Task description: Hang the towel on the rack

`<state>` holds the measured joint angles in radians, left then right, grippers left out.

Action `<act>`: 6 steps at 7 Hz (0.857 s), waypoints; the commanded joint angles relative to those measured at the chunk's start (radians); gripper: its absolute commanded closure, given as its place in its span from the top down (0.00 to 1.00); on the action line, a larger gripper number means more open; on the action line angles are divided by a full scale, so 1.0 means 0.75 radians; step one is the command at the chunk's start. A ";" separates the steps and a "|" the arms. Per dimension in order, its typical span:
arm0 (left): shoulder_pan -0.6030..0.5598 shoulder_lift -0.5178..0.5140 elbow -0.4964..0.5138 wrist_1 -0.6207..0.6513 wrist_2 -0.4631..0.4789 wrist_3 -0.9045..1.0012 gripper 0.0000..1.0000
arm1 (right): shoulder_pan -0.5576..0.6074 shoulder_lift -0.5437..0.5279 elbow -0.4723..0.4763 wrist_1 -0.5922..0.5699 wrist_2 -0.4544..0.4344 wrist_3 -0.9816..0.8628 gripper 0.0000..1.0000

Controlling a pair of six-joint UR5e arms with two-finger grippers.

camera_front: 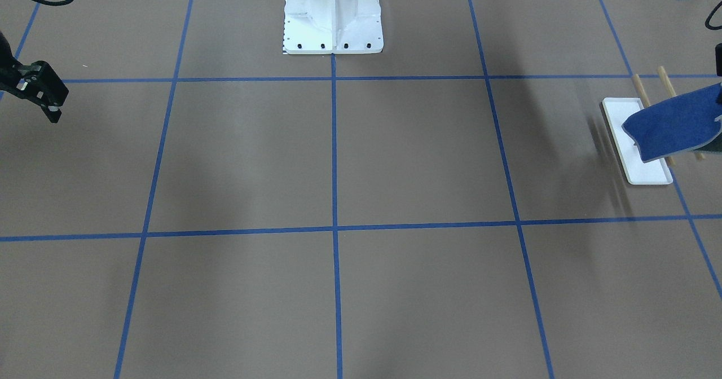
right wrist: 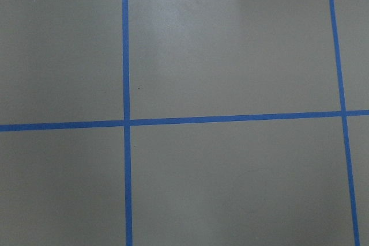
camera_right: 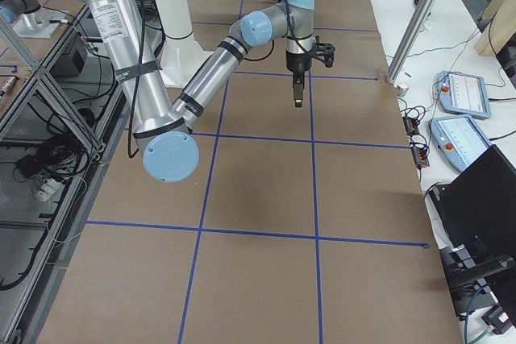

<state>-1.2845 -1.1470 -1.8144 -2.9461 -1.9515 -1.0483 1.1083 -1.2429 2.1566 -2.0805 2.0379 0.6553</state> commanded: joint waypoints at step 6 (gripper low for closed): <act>0.005 0.159 0.169 -0.248 0.029 -0.144 0.00 | 0.009 -0.006 -0.012 0.001 0.005 0.002 1.00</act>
<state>-1.2818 -1.0335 -1.7433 -3.1096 -1.9279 -1.1430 1.1153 -1.2470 2.1493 -2.0801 2.0429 0.6555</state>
